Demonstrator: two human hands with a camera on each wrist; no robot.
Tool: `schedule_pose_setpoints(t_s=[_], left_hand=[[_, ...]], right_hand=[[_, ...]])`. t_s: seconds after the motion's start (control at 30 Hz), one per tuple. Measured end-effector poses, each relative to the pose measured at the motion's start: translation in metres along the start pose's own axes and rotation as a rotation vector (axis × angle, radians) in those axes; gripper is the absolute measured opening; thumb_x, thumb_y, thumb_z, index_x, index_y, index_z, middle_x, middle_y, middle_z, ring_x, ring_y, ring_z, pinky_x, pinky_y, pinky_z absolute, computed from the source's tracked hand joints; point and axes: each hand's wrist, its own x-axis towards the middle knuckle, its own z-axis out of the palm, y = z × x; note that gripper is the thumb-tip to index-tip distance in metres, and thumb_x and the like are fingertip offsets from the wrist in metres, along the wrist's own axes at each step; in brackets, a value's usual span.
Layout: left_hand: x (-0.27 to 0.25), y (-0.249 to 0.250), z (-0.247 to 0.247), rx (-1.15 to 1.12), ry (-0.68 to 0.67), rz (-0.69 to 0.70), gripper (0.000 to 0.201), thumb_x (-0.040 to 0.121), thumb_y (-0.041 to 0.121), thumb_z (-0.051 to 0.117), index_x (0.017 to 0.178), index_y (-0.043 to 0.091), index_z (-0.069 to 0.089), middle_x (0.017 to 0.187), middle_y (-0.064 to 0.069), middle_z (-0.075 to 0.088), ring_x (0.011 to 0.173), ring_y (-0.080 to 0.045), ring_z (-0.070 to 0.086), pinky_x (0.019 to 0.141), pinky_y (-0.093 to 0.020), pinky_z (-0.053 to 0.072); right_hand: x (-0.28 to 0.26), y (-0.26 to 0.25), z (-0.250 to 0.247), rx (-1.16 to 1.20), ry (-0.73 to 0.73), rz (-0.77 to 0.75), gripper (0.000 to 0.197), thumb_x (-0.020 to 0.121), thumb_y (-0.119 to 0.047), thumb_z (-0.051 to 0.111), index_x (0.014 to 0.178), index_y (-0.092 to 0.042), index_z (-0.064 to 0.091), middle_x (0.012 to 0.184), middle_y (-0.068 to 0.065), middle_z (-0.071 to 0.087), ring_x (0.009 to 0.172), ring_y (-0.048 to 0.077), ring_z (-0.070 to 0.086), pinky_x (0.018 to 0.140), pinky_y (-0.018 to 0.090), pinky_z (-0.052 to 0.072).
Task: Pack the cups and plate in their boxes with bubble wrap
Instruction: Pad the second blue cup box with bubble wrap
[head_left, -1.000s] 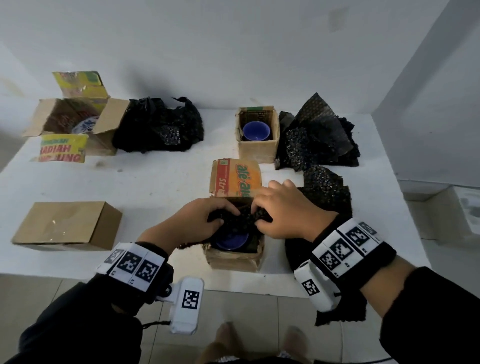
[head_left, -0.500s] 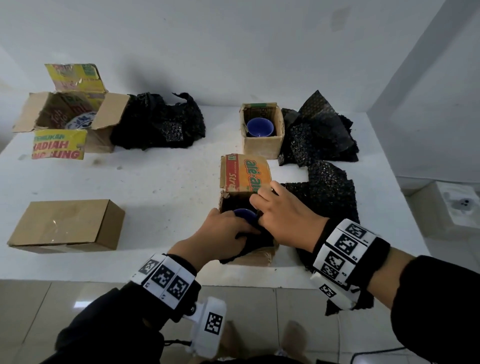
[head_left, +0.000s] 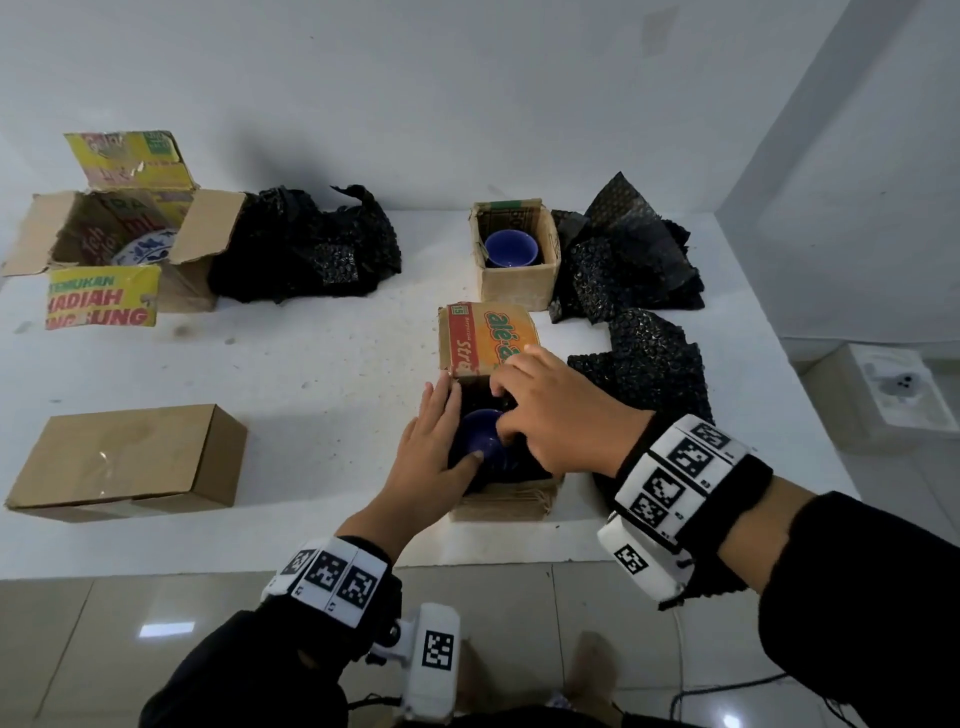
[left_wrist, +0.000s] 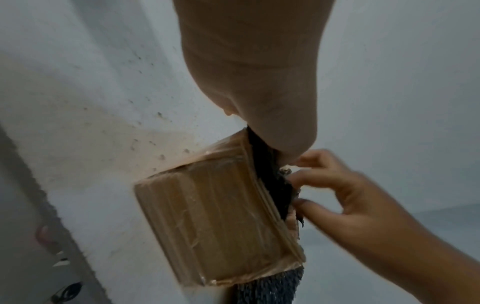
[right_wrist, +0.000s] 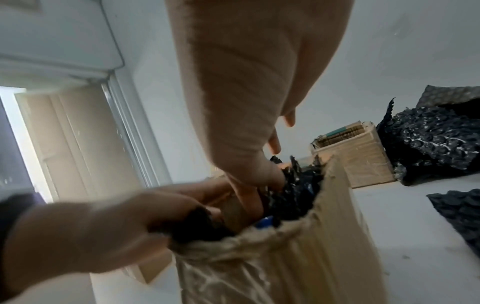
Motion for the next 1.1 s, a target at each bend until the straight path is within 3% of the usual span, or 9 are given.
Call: schedule_pose_setpoints(t_s=[0.23, 0.33, 0.4, 0.53, 0.63, 0.73, 0.8, 0.93, 1.1], left_hand=[[-0.001, -0.007, 0.004, -0.172, 0.007, 0.004, 0.084, 0.09, 0.007, 0.057, 0.151, 0.021, 0.001, 0.153, 0.021, -0.009, 0.137, 0.008, -0.002, 0.108, -0.011, 0.011], [-0.001, -0.009, 0.006, -0.229, 0.024, -0.004, 0.081, 0.091, 0.005, 0.054, 0.151, 0.022, 0.004, 0.156, 0.019, -0.005, 0.138, 0.008, 0.001, 0.107, -0.012, 0.013], [0.0, -0.009, 0.005, -0.277, 0.034, -0.015, 0.076, 0.092, 0.003, 0.05, 0.151, 0.022, 0.007, 0.157, 0.018, -0.002, 0.137, 0.009, 0.002, 0.108, -0.014, 0.013], [0.0, -0.01, 0.006, -0.321, 0.042, -0.012, 0.072, 0.094, 0.001, 0.046, 0.151, 0.021, 0.009, 0.156, 0.018, 0.001, 0.136, 0.011, 0.003, 0.108, -0.01, 0.013], [-0.001, -0.015, 0.006, -0.297, 0.041, 0.014, 0.072, 0.093, -0.001, 0.046, 0.151, 0.021, 0.008, 0.156, 0.018, 0.0, 0.136, 0.012, 0.002, 0.101, 0.003, 0.011], [-0.002, -0.019, 0.007, -0.268, 0.036, 0.032, 0.077, 0.091, -0.004, 0.047, 0.151, 0.022, 0.006, 0.154, 0.02, -0.003, 0.134, 0.013, 0.001, 0.096, 0.007, 0.012], [-0.001, -0.021, 0.008, -0.28, 0.037, 0.045, 0.078, 0.09, -0.005, 0.046, 0.151, 0.023, 0.006, 0.155, 0.021, -0.003, 0.134, 0.016, 0.0, 0.098, 0.005, 0.013], [-0.001, -0.021, 0.011, -0.347, 0.037, 0.046, 0.071, 0.094, -0.001, 0.043, 0.151, 0.022, 0.008, 0.155, 0.02, -0.002, 0.132, 0.02, 0.002, 0.102, 0.002, 0.015], [0.0, -0.022, 0.011, -0.414, 0.043, 0.058, 0.063, 0.098, 0.003, 0.041, 0.15, 0.02, 0.011, 0.157, 0.016, 0.001, 0.14, 0.01, 0.002, 0.105, 0.001, 0.011]], right_hand=[[-0.015, -0.02, 0.004, 0.189, -0.416, 0.149, 0.039, 0.095, -0.032, 0.032, 0.091, -0.011, 0.065, 0.09, 0.008, 0.063, 0.09, 0.026, 0.057, 0.076, 0.04, 0.049], [-0.009, -0.016, 0.01, 0.205, -0.498, 0.191, 0.05, 0.097, -0.034, 0.026, 0.071, -0.01, 0.062, 0.074, 0.005, 0.061, 0.074, 0.022, 0.054, 0.094, 0.042, 0.044], [-0.001, -0.019, 0.007, 0.236, -0.6, 0.204, 0.054, 0.099, -0.033, 0.022, 0.057, -0.013, 0.05, 0.066, 0.001, 0.056, 0.07, 0.016, 0.048, 0.114, 0.04, 0.021], [0.014, -0.018, 0.02, 0.284, -0.743, 0.345, 0.049, 0.095, -0.041, 0.021, 0.074, -0.007, 0.05, 0.1, 0.013, 0.064, 0.111, 0.026, 0.051, 0.117, 0.04, 0.016], [0.019, -0.016, 0.016, 0.286, -0.722, 0.359, 0.045, 0.091, -0.046, 0.031, 0.061, -0.014, 0.045, 0.074, 0.006, 0.055, 0.078, 0.025, 0.053, 0.086, 0.035, 0.046], [0.017, -0.011, 0.001, 0.164, -0.412, 0.241, 0.037, 0.089, -0.041, 0.051, 0.063, -0.014, 0.052, 0.063, -0.001, 0.05, 0.062, 0.021, 0.05, 0.058, 0.029, 0.039], [0.014, -0.006, -0.003, 0.132, -0.276, 0.234, 0.033, 0.085, -0.048, 0.057, 0.09, -0.017, 0.061, 0.084, -0.001, 0.06, 0.08, 0.021, 0.057, 0.065, 0.03, 0.041], [0.008, -0.006, 0.008, 0.052, -0.404, 0.25, 0.075, 0.084, -0.058, 0.052, 0.138, -0.01, 0.03, 0.095, 0.003, 0.066, 0.097, 0.025, 0.06, 0.111, 0.038, 0.024], [0.021, -0.016, 0.015, 0.001, -0.488, 0.297, 0.087, 0.09, -0.047, 0.048, 0.149, -0.008, -0.002, 0.09, 0.0, 0.068, 0.097, 0.023, 0.062, 0.118, 0.046, 0.001]])
